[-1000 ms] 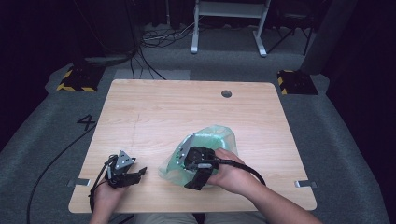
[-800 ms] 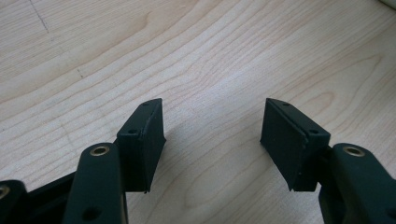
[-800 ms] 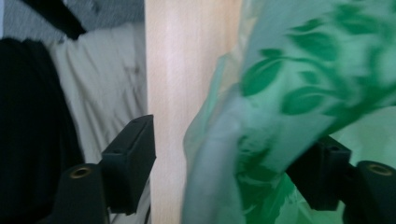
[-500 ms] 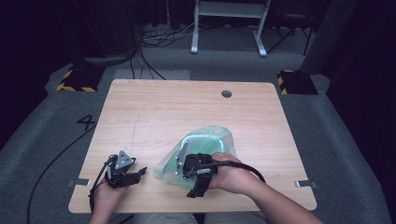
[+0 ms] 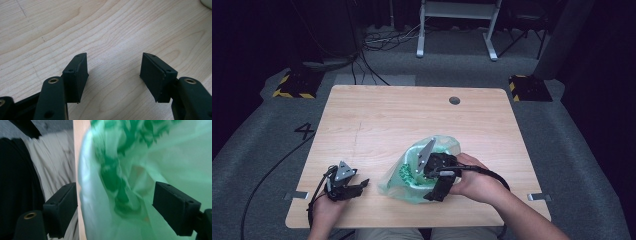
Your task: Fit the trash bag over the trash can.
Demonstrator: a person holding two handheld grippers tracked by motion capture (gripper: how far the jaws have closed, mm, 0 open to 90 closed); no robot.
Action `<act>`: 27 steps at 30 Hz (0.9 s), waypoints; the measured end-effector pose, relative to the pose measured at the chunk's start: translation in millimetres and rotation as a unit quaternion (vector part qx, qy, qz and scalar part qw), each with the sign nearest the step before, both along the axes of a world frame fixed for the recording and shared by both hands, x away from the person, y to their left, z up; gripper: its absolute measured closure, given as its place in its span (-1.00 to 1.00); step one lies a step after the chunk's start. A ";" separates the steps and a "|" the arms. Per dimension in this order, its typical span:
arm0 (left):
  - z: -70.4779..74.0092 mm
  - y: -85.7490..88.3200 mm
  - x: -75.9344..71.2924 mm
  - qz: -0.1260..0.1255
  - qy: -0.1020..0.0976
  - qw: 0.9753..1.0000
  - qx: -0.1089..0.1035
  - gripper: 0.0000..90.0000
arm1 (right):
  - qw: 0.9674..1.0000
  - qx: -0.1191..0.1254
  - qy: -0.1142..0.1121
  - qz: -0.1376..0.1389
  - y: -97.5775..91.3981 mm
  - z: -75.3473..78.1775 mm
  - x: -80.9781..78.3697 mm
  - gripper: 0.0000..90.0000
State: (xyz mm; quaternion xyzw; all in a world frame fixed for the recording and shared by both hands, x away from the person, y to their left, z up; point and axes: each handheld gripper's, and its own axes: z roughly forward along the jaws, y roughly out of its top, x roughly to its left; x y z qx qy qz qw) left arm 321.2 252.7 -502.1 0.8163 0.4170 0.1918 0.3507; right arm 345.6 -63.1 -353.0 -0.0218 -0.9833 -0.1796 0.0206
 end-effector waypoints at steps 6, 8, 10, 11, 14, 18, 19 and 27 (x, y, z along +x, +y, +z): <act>-0.1 -0.7 -0.3 0.003 0.000 1.000 -0.001 -0.13 | 0.998 -0.057 -0.018 -0.024 -3.5 -7.9 2.8 -0.59; -0.2 -0.6 -0.3 0.003 0.000 1.000 -0.001 -0.13 | 0.997 -0.074 -0.012 -0.015 -1.5 -11.3 1.5 -0.59; -0.1 -0.4 -0.3 0.002 0.000 1.000 -0.001 -0.13 | 0.997 -0.082 -0.001 -0.008 0.3 -13.7 -0.5 -0.59; -0.1 -0.3 -0.4 0.001 0.000 1.000 -0.001 -0.13 | 0.996 -0.087 0.006 -0.005 0.8 -14.8 -0.9 -0.59; -0.3 0.7 -0.1 -0.001 0.000 1.000 -0.002 -0.14 | 0.996 -0.093 0.013 -0.006 0.2 -15.3 -0.6 -0.55; -0.5 0.7 0.0 0.000 0.000 1.000 -0.003 -0.14 | 0.996 -0.086 0.026 -0.002 -3.2 -12.7 -1.2 -0.48; -0.5 0.8 0.2 0.000 0.000 1.000 -0.003 -0.14 | 0.996 -0.082 0.030 0.000 -4.7 -11.3 -1.6 -0.47; -0.8 1.0 0.2 0.000 -0.001 1.000 -0.004 -0.14 | 1.000 0.003 0.010 -0.021 -19.6 7.9 -0.4 -0.51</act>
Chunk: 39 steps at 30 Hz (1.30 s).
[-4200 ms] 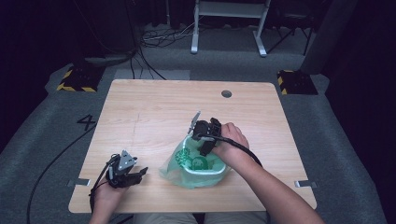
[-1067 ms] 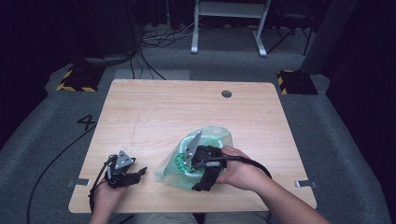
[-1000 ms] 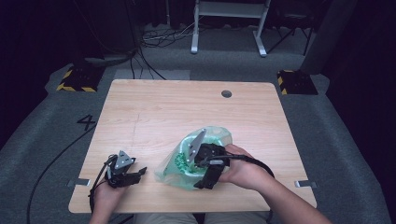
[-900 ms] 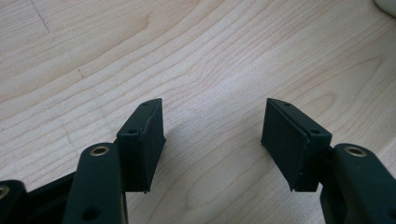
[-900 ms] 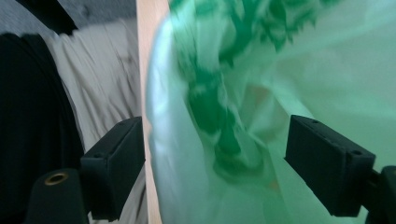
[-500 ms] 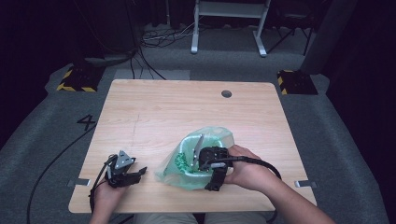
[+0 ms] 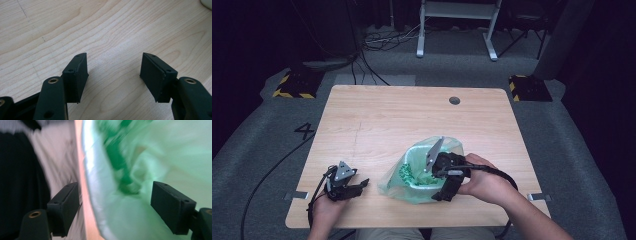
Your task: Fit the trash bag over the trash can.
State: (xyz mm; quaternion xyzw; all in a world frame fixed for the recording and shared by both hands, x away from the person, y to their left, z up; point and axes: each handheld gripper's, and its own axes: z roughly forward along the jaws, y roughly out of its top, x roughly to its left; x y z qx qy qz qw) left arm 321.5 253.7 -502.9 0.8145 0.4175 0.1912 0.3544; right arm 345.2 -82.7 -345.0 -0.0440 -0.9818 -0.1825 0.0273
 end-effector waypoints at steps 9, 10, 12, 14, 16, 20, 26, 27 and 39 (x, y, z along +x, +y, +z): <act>-0.9 3.7 1.9 0.009 0.007 1.000 -0.012 -0.16 | 0.990 0.116 -0.051 -0.067 -32.3 30.5 10.9 -0.59; -0.9 4.1 2.1 0.009 0.006 1.000 -0.011 -0.16 | 0.988 0.131 -0.051 -0.072 -36.7 33.5 11.9 -0.59; -0.9 4.8 2.4 0.008 0.006 1.000 -0.011 -0.16 | 0.982 0.157 -0.057 -0.087 -45.7 39.0 13.7 -0.61; -1.0 5.0 2.5 0.008 0.006 1.000 -0.012 -0.16 | 0.976 0.175 -0.073 -0.107 -54.7 43.7 15.8 -0.64; -1.0 5.1 2.6 0.008 0.007 1.000 -0.012 -0.16 | 0.970 0.192 -0.082 -0.126 -64.3 46.5 19.5 -0.64; -1.0 5.2 2.7 0.007 0.007 1.000 -0.012 -0.17 | 0.957 0.217 -0.088 -0.170 -84.6 45.5 29.6 -0.64; -1.1 6.3 2.5 0.006 0.006 1.000 -0.012 -0.17 | 0.945 0.216 -0.111 -0.217 -111.8 40.0 39.5 -0.64; -1.1 6.3 2.5 0.006 0.006 1.000 -0.012 -0.17 | 0.944 0.216 -0.113 -0.224 -116.2 38.9 40.5 -0.64; -1.0 8.7 5.8 0.011 0.006 1.000 -0.012 -0.17 | 0.929 0.207 -0.123 -0.280 -161.9 18.6 46.7 -0.64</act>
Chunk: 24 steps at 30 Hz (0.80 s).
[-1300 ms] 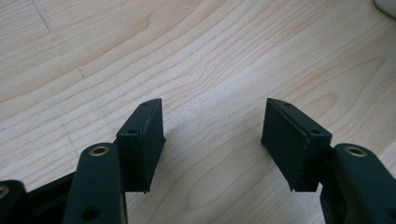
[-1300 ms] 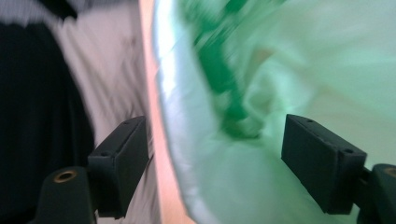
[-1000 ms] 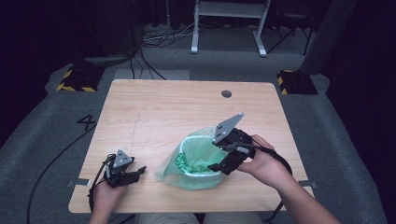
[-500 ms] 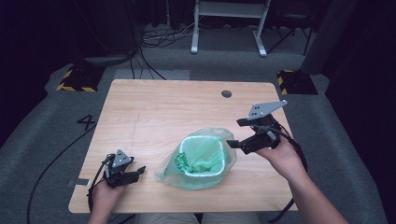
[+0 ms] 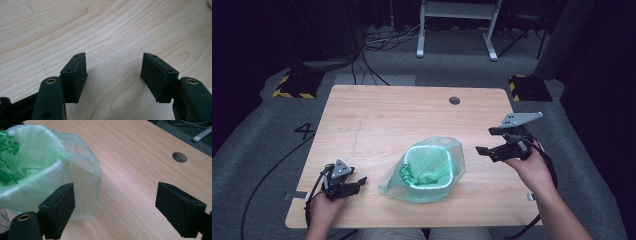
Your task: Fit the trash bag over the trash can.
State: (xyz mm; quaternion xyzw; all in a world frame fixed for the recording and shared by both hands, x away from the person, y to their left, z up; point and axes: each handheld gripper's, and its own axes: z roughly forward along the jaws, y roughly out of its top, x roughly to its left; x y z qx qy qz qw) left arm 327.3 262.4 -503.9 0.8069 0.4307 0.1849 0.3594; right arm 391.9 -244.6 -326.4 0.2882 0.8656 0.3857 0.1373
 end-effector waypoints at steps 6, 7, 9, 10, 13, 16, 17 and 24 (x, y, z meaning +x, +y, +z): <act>0.0 0.3 0.9 0.001 0.000 1.000 0.001 -0.17 | 0.999 -0.003 0.002 -0.034 -16.5 -12.2 2.0 -0.64; 0.0 0.2 1.0 0.001 -0.001 1.000 0.001 -0.17 | 0.999 -0.003 -0.001 -0.039 -18.7 -14.8 2.4 -0.64; 0.1 0.2 1.0 0.001 -0.001 1.000 0.002 -0.17 | 0.999 -0.008 0.003 -0.046 -23.1 -19.4 3.0 -0.64; 0.1 0.2 1.0 0.001 -0.001 1.000 0.002 -0.17 | 0.999 -0.010 0.005 -0.050 -25.7 -22.5 3.0 -0.64; 0.1 0.1 0.9 0.001 0.000 1.000 0.002 -0.18 | 0.998 -0.021 0.009 -0.060 -30.9 -29.8 3.3 -0.64; 0.2 0.0 0.8 0.001 0.001 1.000 0.002 -0.18 | 0.997 -0.025 0.016 -0.070 -36.3 -39.7 3.4 -0.64; 0.0 -0.3 0.7 0.001 0.001 1.000 0.001 -0.19 | 0.997 -0.025 0.017 -0.075 -37.7 -43.7 3.3 -0.64; 0.1 -0.5 0.7 -0.002 0.003 1.000 0.001 -0.22 | 0.996 -0.032 0.040 -0.079 -43.9 -71.1 2.9 -0.64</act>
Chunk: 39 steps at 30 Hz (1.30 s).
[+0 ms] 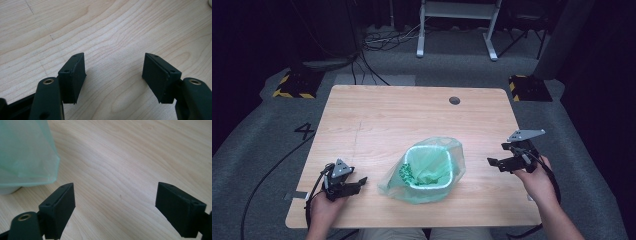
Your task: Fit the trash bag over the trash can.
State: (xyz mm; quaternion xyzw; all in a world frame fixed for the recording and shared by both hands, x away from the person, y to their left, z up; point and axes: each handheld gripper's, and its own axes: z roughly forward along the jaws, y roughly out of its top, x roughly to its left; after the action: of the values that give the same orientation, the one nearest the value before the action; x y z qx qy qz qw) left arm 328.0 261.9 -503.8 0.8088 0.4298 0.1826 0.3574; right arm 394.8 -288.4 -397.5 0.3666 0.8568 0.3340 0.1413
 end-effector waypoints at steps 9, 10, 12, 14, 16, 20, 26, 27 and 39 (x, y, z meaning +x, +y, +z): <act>0.1 0.2 0.1 -0.001 0.000 1.000 0.002 -0.22 | 1.000 -0.002 0.027 0.002 -1.5 -33.4 -3.2 -0.64; 0.1 0.2 0.1 -0.001 0.000 1.000 0.002 -0.22 | 1.000 -0.001 0.028 0.001 -1.7 -36.8 -3.5 -0.64; 0.1 0.2 0.1 0.000 -0.001 1.000 0.001 -0.22 | 0.999 0.004 0.033 0.000 -2.2 -43.2 -4.3 -0.64; 0.0 0.1 0.1 -0.001 -0.001 1.000 0.000 -0.22 | 0.999 0.006 0.036 0.000 -2.6 -49.1 -5.2 -0.64; 0.0 0.0 0.1 0.000 0.000 1.000 0.000 -0.22 | 0.999 0.006 0.040 -0.001 -2.7 -55.6 -6.4 -0.64; 0.1 0.1 0.1 0.000 0.000 1.000 0.001 -0.22 | 0.999 0.004 0.050 0.001 -1.8 -66.0 -8.6 -0.64; 0.0 0.0 0.0 0.000 0.000 1.000 0.000 -0.22 | 0.998 0.004 0.058 0.002 -0.8 -79.9 -12.5 -0.64; 0.0 0.1 0.1 -0.001 -0.001 1.000 0.001 -0.22 | 0.998 0.004 0.061 0.002 -0.6 -82.2 -13.3 -0.64; -0.1 0.0 0.1 0.000 0.000 1.000 -0.001 -0.22 | 1.000 -0.004 0.014 -0.001 0.7 -96.5 -22.5 -0.68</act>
State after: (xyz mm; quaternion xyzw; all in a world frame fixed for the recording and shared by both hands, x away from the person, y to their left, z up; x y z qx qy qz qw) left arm 328.1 261.9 -503.9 0.8087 0.4296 0.1822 0.3582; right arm 372.3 -287.7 -494.0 0.3716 0.8597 0.3250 0.1309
